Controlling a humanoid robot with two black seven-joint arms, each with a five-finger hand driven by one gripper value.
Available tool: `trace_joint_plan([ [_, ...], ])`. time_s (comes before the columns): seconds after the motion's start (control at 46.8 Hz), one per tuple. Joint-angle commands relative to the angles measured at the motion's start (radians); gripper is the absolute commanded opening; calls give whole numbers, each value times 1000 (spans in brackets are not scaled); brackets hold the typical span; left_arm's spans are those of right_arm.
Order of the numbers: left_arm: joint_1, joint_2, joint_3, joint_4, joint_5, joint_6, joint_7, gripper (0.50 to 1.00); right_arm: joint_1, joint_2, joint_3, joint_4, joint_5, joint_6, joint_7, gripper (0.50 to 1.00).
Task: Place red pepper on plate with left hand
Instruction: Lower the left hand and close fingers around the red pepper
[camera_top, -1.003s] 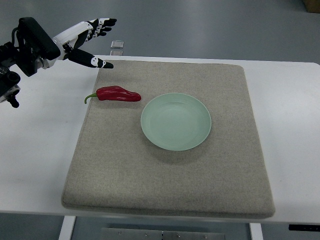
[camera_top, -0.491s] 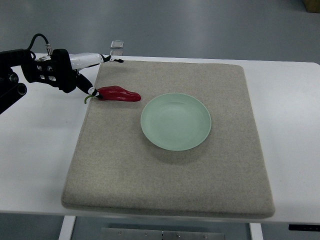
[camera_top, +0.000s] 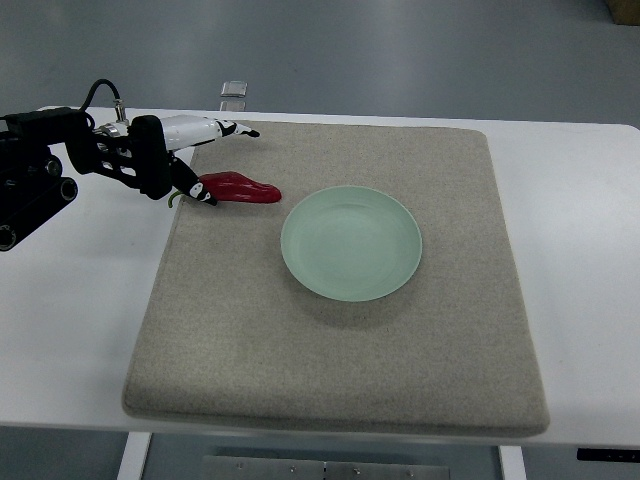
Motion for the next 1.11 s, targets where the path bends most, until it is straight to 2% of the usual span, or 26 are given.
trace_joint_plan([
  [0.0,0,-3,25,2,0,28,0,986,1,0,0,0,0,0,0,928],
  [0.278,0,-21,40,43,0,48,1,969,-1,0,0,0,0,0,0,928],
  [0.406,2,-24,40,51,0,48,1,898,1,0,0,0,0,0,0,928],
  [0.47,2,-24,40,52,0,48,1,887,-1,0,0,0,0,0,0,928],
  [0.534,2,-24,40,52,0,48,1,827,-1,0,0,0,0,0,0,928],
  [1.089,8,-35,62,51,-2,48,1,816,-1,0,0,0,0,0,0,928],
])
